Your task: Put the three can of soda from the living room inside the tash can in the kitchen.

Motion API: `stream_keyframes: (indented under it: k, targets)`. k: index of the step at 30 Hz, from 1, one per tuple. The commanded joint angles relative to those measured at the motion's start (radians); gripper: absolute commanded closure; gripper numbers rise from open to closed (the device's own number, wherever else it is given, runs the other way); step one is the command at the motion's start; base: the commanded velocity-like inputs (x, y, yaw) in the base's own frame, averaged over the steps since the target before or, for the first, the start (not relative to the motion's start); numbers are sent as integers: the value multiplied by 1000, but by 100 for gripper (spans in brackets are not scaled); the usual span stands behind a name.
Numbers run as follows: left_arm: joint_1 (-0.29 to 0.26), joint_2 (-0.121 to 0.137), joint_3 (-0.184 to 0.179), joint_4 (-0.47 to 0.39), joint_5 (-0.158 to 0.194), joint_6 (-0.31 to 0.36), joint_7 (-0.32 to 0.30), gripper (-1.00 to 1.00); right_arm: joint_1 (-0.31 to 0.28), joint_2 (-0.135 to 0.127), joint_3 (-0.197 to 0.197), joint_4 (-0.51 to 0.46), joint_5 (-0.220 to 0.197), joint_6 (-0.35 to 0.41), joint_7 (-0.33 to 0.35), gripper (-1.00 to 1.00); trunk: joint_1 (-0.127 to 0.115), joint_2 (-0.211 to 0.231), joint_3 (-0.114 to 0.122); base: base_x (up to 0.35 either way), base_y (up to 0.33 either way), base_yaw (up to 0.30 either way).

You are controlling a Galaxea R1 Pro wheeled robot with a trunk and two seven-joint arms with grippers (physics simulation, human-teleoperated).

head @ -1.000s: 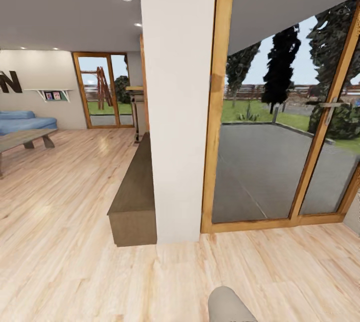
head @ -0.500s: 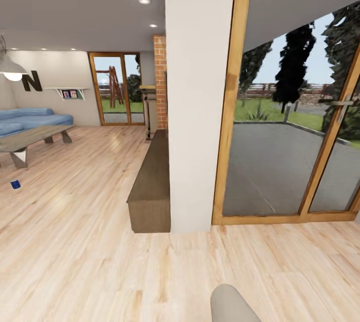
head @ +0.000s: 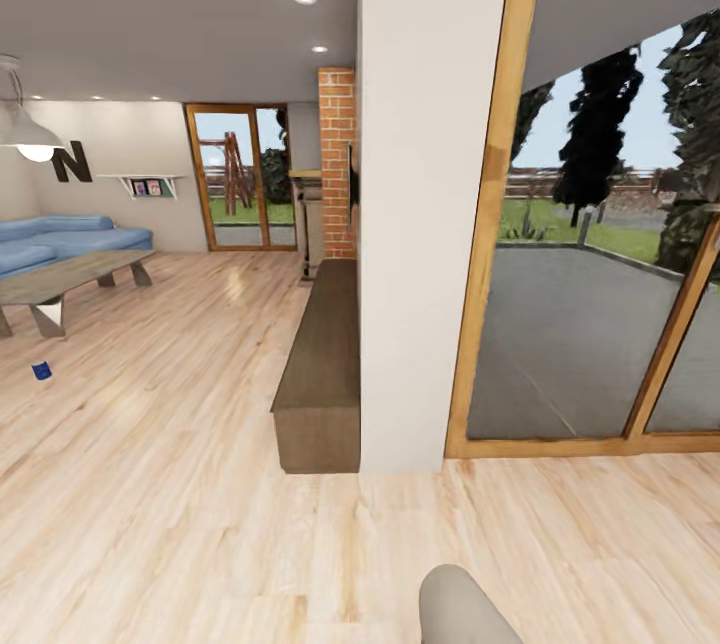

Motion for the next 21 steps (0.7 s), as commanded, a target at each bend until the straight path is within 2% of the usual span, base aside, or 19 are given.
stream_keyframes:
  k: [1, 6, 8, 9, 10, 11, 12, 13, 14, 17, 21]
  targets:
    - [0, 0, 0, -1, 0, 2, 0, -100, -1, 1, -3, -6, -8, 1, 7, 100, 0, 0, 0, 255, 186, 1]
    - [-12, 2, -1, -29, 4, 90, 6, -100, -11, 3, 1, -38, -8, 4, 11, 100, 0, 0, 0, 267, 178, 0]
    - [-14, 0, -1, -90, 4, 139, 8, -100, -26, 7, 3, -64, -8, 11, 14, 100, 0, 0, 0, 278, 167, 0]
    - [-15, -2, 0, -129, 4, 176, 9, -100, -43, 15, 5, -92, -5, 37, 15, 100, 0, 0, 0, 280, 164, 0]
    - [-15, -5, 1, -193, 5, 230, 11, -100, -71, 37, 8, -159, 0, 136, 16, 100, 0, 0, 0, 282, 161, 0]
    - [-15, -5, 2, -212, 5, 243, 11, -100, -78, 45, 8, -187, 1, 176, 18, 100, 0, 0, 0, 283, 160, 0]
    - [-15, -6, 3, -244, 5, 262, 12, -100, -89, 57, 13, -249, 3, 253, 20, 100, 0, 0, 0, 283, 159, 0]
    - [-15, -7, 3, -256, 5, 269, 12, -100, -92, 61, 17, -281, 3, 287, 20, 100, 0, 0, 0, 284, 159, 0]
    - [-16, -3, 4, -286, 9, 286, 13, -100, -101, 72, 43, -393, 3, 385, 22, 100, 0, 0, 0, 284, 160, 0]
    - [-20, -1, 5, -305, 20, 304, 13, -100, -104, 79, 58, -440, 3, 418, 22, 100, 0, 0, 0, 284, 163, 0]
    - [-31, -2, 5, -383, 38, 373, 14, -100, -107, 97, 73, -482, 4, 448, 15, 100, 0, 0, 0, 286, 161, 0]
